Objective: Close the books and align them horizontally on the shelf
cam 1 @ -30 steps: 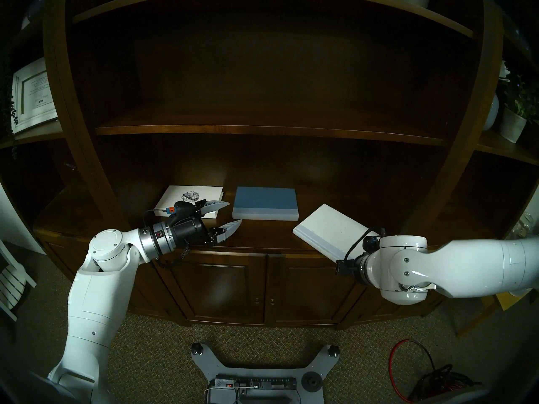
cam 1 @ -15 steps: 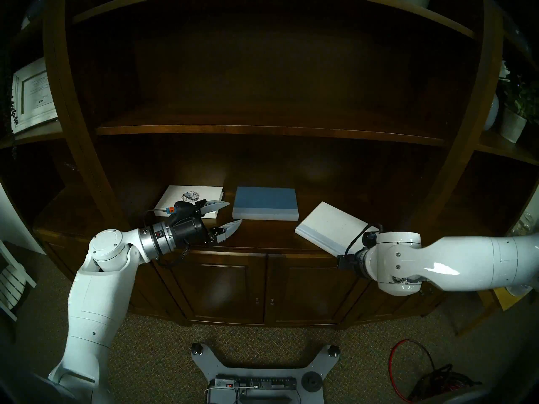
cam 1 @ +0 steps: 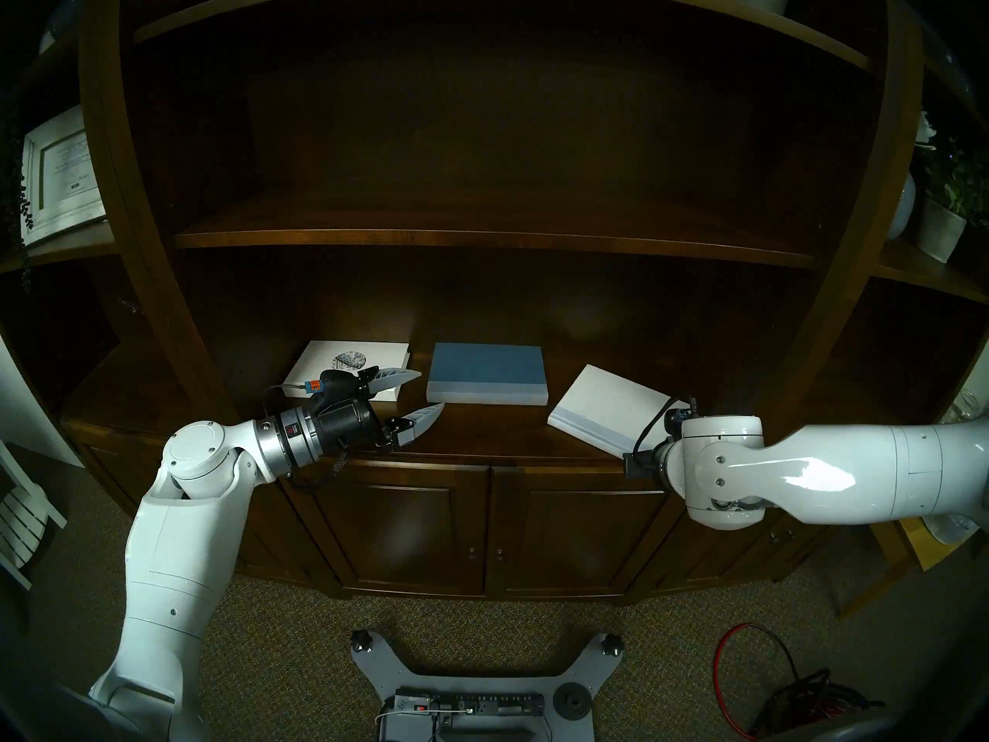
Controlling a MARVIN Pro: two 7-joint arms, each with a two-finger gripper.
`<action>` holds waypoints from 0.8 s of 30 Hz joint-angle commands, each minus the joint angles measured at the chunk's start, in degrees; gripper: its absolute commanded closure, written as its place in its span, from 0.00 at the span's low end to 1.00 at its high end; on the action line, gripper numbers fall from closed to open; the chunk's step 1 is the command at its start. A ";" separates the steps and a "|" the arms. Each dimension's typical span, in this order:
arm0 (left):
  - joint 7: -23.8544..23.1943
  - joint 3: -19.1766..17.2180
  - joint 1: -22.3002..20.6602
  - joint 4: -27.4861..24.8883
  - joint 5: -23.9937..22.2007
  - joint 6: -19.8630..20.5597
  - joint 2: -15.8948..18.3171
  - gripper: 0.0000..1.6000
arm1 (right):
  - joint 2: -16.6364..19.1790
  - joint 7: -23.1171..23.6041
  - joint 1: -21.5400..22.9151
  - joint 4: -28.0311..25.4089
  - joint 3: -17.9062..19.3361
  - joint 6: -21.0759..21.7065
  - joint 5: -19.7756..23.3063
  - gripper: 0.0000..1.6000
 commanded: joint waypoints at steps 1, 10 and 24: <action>0.07 -0.43 -1.69 -1.30 -0.43 -0.09 0.09 0.00 | -0.15 -0.64 3.86 0.57 2.38 0.90 -2.30 0.00; -0.03 -0.53 -1.72 -1.32 -0.33 -0.03 -0.03 0.00 | -2.44 0.22 3.72 2.87 2.23 1.13 -5.22 0.00; -0.19 -0.66 -1.73 -1.29 -0.14 -0.04 -0.20 0.00 | 0.06 -4.18 5.13 -7.13 4.82 2.02 3.00 0.00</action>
